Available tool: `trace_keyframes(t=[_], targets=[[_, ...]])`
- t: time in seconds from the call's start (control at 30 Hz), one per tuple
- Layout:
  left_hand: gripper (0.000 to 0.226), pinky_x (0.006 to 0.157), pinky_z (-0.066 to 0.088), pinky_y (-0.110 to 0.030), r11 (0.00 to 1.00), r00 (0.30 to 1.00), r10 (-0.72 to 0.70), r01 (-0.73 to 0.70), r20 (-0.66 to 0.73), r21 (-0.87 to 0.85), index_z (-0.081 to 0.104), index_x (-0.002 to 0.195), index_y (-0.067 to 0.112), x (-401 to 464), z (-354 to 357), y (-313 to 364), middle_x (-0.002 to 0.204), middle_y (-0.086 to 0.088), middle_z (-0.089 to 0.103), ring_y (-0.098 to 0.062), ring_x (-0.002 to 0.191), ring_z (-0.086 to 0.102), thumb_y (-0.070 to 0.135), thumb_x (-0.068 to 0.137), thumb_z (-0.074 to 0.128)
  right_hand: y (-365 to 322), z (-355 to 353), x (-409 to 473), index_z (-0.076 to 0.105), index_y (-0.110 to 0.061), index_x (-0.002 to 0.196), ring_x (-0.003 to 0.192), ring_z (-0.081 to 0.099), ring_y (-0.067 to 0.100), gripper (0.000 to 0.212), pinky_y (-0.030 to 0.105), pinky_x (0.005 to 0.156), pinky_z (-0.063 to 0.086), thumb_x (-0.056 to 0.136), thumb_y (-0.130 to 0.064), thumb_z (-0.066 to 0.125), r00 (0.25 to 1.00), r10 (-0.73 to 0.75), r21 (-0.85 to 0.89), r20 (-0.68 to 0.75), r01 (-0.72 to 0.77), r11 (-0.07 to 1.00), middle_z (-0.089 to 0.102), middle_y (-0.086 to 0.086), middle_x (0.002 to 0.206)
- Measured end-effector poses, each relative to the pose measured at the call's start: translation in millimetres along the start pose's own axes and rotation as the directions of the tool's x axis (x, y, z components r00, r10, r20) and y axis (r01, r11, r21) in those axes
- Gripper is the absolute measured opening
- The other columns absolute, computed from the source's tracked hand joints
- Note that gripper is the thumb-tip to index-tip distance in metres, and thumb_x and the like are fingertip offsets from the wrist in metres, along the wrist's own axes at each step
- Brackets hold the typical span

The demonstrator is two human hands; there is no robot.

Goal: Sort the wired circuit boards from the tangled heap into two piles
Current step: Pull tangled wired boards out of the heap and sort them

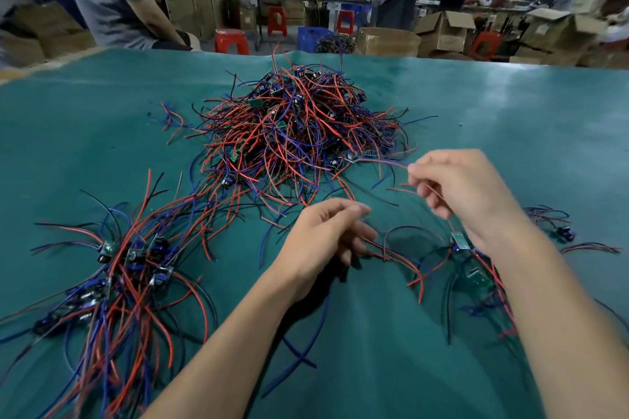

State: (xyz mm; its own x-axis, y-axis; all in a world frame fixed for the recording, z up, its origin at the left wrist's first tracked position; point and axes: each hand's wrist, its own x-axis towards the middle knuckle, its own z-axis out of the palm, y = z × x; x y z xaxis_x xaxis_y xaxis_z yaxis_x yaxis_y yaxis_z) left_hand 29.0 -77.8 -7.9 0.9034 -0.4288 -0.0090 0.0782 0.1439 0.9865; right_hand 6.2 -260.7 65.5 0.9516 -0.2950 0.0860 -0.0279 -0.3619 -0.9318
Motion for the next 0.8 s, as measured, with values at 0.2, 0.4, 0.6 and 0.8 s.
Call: trace_keyframes(t=[0.2,0.4,0.6,0.8], targets=[[0.042,0.054,0.047,-0.026,0.976,0.997,-0.057,0.045,-0.052,-0.212,0.06,0.112,0.0,5.3,-2.7,-1.9,0.086,-0.012,0.074,-0.016,0.058,0.063,0.036,0.106,0.038,19.9,27.9,-48.2,0.068,-0.017,0.063,0.05,0.047,0.011,0.03,0.014,0.043,0.034,0.09,-0.005,0.07,0.873,-0.003,-0.044,0.488,0.028,0.999,0.057,0.001,0.056],[0.024,0.048,0.045,-0.021,0.994,0.998,0.02,-0.025,-0.051,-0.11,0.065,0.098,0.005,3.0,-3.6,-5.6,0.062,-0.002,0.062,-0.011,0.048,0.053,0.018,0.104,0.046,31.3,41.3,-46.4,0.068,-0.01,0.063,0.049,0.057,0.012,0.027,0.024,0.053,0.045,0.078,-0.032,0.065,0.859,-0.046,-0.148,0.509,0.14,0.979,0.067,0.003,0.058],[0.025,0.044,0.037,-0.016,0.989,0.991,0.063,-0.078,0.116,0.128,0.072,0.096,0.016,-3.1,-2.2,-5.2,0.054,0.001,0.056,-0.009,0.043,0.045,0.028,0.101,0.05,45.5,39.6,-28.6,0.071,-0.011,0.075,0.067,0.06,0.03,0.049,0.051,0.065,0.051,0.078,-0.059,0.063,0.992,-0.118,0.003,-0.048,0.118,0.993,0.067,0.012,0.07],[0.042,0.04,0.033,-0.014,0.959,0.98,0.111,-0.149,0.166,0.242,0.075,0.084,0.006,-6.0,-1.5,-6.4,0.046,0.003,0.051,-0.008,0.038,0.041,0.043,0.091,0.056,51.1,43.4,-25.4,0.077,-0.011,0.094,0.057,0.053,0.015,0.017,0.027,0.047,0.036,0.098,-0.025,0.068,0.992,-0.009,0.332,0.127,-0.034,0.943,0.061,-0.002,0.07]])
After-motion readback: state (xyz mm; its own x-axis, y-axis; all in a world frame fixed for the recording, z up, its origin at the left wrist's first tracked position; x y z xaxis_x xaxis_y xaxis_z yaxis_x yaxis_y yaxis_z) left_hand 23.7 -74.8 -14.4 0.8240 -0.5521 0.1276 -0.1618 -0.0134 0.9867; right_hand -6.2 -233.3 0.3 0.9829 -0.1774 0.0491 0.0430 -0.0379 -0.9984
